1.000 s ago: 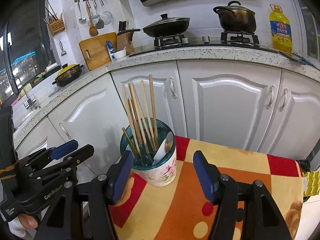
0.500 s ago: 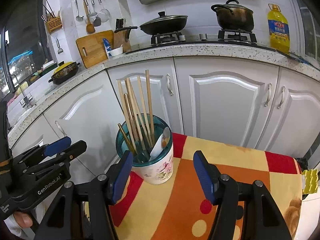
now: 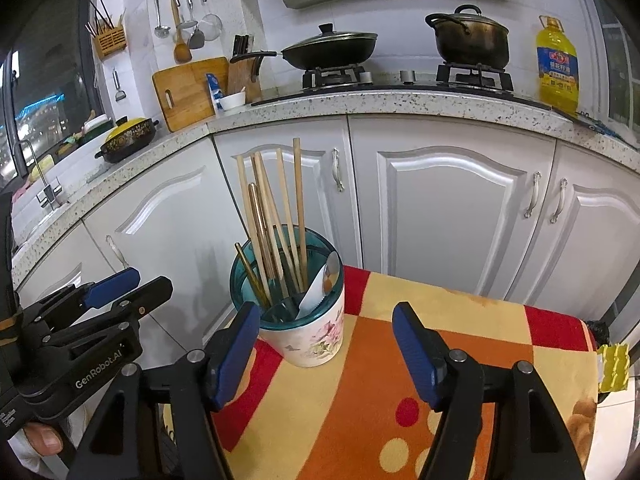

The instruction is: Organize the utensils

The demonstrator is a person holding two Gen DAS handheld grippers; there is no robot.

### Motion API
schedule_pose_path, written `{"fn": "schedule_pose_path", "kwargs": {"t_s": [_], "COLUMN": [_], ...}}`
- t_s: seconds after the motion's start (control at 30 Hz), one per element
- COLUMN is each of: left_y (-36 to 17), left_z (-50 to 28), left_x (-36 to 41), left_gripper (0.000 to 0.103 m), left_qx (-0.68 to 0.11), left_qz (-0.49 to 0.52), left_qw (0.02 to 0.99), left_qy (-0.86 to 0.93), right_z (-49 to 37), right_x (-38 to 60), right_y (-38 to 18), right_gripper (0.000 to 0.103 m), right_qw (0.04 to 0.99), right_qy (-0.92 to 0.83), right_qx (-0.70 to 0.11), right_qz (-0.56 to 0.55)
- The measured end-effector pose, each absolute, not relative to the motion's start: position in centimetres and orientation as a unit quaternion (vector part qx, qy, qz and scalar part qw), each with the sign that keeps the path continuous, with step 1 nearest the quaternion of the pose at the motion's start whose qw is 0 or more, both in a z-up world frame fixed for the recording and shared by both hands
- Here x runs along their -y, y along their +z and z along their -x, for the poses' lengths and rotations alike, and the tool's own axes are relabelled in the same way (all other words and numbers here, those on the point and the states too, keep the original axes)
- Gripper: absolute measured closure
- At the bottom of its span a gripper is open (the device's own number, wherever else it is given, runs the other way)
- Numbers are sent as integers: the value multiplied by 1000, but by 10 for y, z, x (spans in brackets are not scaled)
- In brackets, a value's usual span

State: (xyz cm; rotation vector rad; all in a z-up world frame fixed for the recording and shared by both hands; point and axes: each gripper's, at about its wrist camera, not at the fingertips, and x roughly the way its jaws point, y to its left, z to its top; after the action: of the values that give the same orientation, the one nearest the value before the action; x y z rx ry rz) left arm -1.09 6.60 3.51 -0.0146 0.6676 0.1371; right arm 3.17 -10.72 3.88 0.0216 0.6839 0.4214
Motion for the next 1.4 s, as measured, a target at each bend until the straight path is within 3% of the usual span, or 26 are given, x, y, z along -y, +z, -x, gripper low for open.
{"fn": "schedule_pose_path", "kwargs": {"t_s": [1.4], "left_y": [28], "left_z": [9], "left_x": [-64], "left_gripper": [61], "left_qx": [-332], "left_qz": [0], "left_qw": [941], "left_qy": [61], "right_z": [-33], "right_x": [106], "right_y": [35], "right_gripper": [36], "right_qw": [915], "right_qy": [215], "right_qx": [-340], "right_qz": [-10]}}
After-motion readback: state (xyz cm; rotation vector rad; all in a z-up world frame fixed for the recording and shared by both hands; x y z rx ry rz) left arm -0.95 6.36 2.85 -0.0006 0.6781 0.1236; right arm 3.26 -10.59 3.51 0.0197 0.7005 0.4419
